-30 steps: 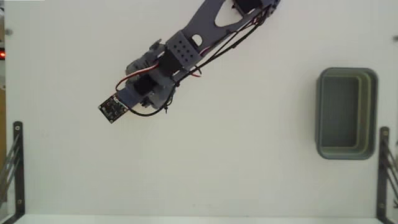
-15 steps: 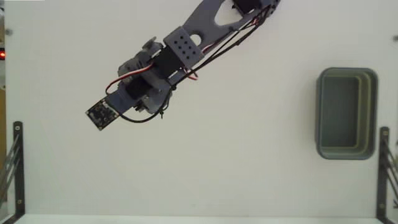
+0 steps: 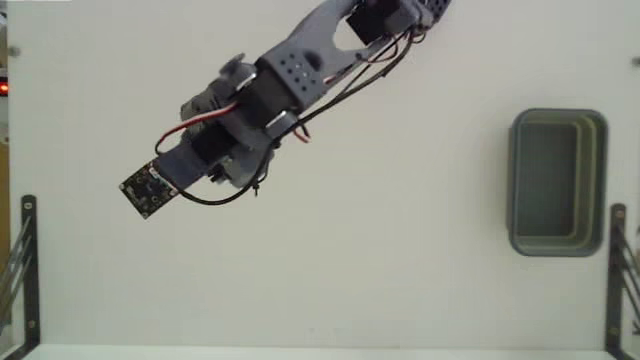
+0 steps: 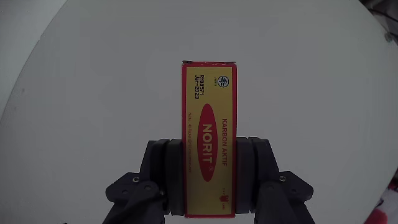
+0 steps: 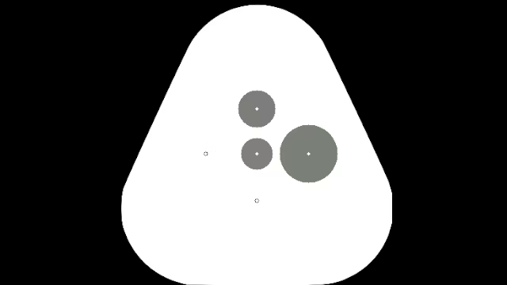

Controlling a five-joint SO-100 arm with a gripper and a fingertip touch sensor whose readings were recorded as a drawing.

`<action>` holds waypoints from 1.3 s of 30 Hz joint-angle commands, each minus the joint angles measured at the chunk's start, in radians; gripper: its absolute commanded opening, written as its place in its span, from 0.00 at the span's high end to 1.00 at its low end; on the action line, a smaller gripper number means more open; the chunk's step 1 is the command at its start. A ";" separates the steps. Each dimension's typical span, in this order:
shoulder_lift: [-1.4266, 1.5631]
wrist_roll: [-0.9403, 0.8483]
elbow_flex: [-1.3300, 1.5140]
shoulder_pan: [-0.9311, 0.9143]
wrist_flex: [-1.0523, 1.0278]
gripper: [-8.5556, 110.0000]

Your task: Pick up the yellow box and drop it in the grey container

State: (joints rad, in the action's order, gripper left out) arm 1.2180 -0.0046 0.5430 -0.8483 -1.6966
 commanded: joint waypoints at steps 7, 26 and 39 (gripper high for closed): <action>0.045 0.005 -0.042 -0.002 -0.014 0.60; 0.110 0.005 0.075 0.269 0.037 0.60; 0.184 0.005 0.208 0.577 0.095 0.60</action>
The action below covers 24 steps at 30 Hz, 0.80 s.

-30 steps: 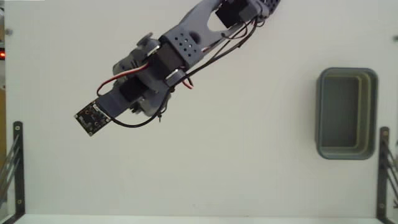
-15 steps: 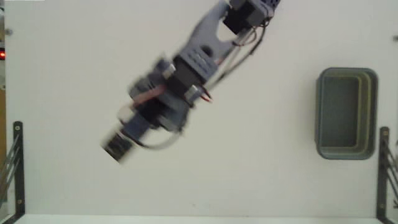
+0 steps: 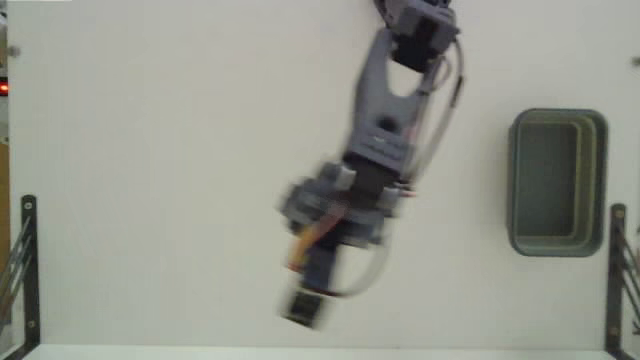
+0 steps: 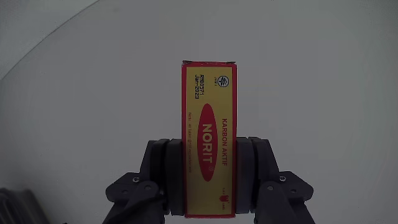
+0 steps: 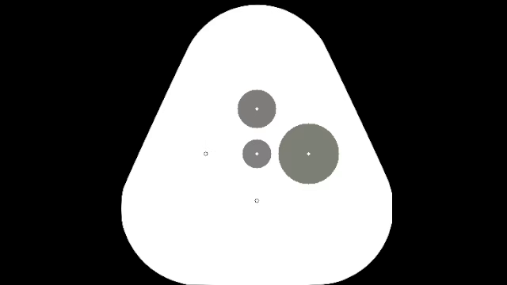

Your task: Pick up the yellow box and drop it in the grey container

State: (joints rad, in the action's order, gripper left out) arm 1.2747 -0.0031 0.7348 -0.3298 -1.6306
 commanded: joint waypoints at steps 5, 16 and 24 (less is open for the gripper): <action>0.157 0.003 0.070 0.183 0.053 0.60; 0.224 0.003 0.190 0.461 0.106 0.60; 0.269 0.003 0.269 0.644 0.141 0.60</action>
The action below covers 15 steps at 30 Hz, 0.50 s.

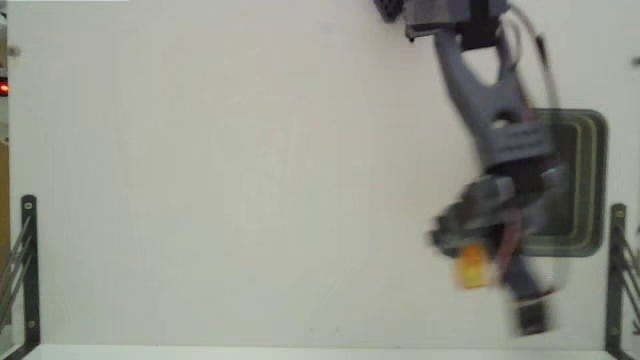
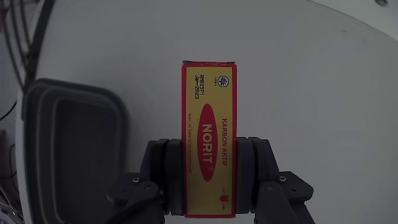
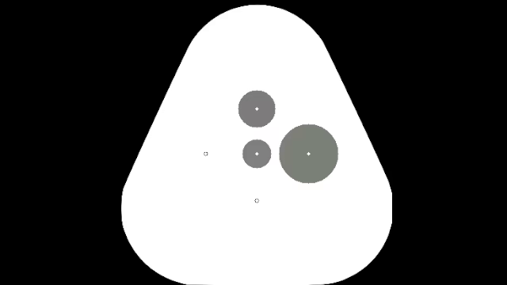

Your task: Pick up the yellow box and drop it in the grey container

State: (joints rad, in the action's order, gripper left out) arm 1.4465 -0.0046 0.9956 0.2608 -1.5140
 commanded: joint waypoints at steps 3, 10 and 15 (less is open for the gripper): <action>0.112 0.005 0.036 0.117 0.036 0.60; 0.143 0.005 0.092 0.247 0.061 0.60; 0.160 0.005 0.122 0.315 0.074 0.60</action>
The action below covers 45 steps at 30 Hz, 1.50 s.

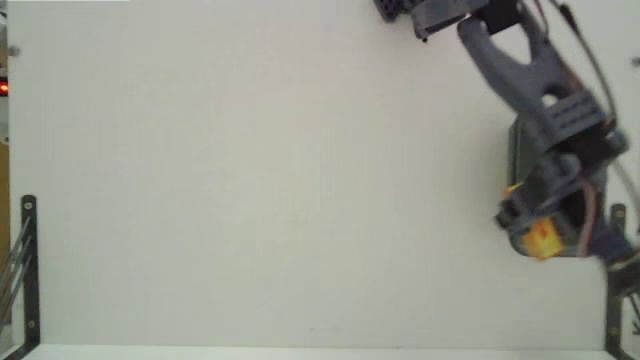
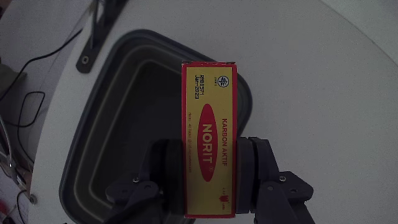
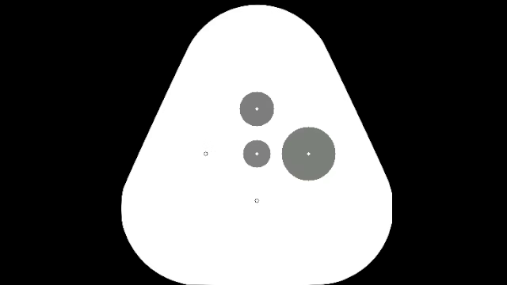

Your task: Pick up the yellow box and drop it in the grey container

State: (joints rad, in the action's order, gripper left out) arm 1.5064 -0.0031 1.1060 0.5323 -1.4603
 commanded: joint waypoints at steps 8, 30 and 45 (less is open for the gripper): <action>0.116 0.003 0.040 0.111 0.033 0.60; 0.119 0.003 0.044 0.120 0.034 0.60; 0.119 0.003 0.044 0.120 0.034 0.60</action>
State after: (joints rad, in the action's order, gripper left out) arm 1.5401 -0.0031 1.1397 0.6366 -1.4527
